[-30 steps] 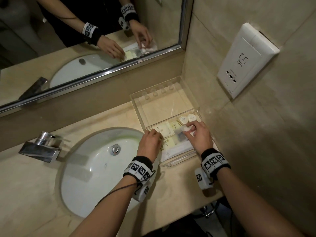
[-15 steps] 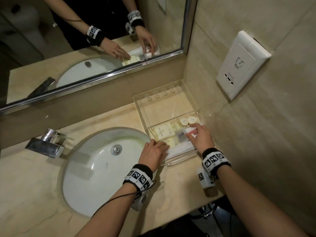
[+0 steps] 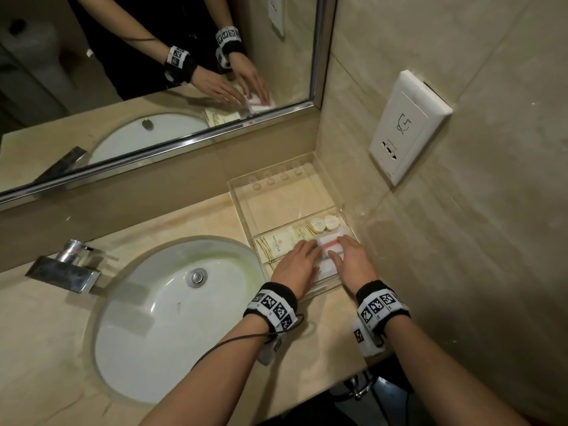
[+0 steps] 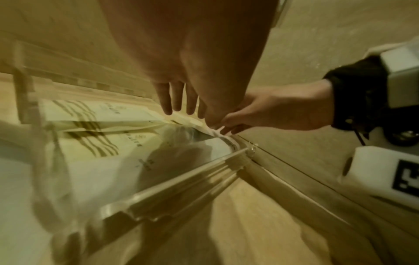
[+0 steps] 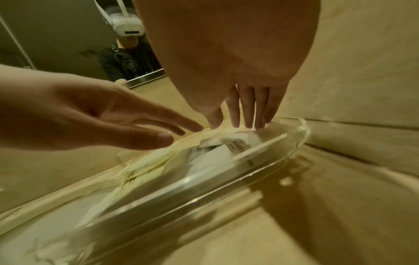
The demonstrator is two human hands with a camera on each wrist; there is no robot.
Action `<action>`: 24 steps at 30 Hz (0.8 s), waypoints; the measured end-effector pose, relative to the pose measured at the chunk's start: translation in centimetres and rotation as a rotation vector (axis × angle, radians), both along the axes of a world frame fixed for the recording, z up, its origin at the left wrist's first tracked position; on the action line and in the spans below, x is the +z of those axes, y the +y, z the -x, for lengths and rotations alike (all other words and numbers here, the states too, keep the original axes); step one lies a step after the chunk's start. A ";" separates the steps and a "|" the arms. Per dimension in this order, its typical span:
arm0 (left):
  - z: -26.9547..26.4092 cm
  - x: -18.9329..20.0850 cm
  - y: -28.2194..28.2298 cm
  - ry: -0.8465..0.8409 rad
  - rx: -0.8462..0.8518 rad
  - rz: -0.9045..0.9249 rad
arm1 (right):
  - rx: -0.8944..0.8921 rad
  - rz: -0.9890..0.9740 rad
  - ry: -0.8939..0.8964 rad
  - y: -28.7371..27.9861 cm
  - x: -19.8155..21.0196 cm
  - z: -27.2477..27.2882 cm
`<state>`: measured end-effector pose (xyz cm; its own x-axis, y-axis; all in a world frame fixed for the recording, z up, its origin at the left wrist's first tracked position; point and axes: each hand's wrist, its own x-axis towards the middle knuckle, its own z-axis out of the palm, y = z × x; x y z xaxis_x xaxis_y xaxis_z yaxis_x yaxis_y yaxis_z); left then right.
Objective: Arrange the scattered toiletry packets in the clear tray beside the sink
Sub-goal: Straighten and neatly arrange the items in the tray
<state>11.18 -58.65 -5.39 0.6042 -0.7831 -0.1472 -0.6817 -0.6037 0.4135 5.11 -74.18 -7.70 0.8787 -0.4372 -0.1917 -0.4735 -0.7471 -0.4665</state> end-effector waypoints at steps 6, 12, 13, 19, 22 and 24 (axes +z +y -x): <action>0.0 -1.2 -1.1 0.029 -0.038 -0.079 | -0.114 -0.086 -0.166 -0.3 0.8 -3.1; -1.9 -0.7 -1.2 0.003 0.090 0.066 | -0.196 -0.230 -0.047 -0.4 0.1 -7.2; -2.4 -0.5 -1.3 0.009 0.109 0.073 | -0.193 -0.213 -0.044 -0.4 -0.2 -7.5; -3.4 -0.1 -2.3 0.061 0.172 0.090 | -0.134 -0.091 -0.067 -0.6 -1.0 -7.7; -3.7 -0.1 -3.1 0.091 0.191 0.078 | -0.176 -0.102 -0.128 -1.1 -0.9 -7.5; -3.5 0.1 -3.6 0.120 0.195 0.042 | -0.196 -0.094 -0.098 -1.5 -0.9 -7.3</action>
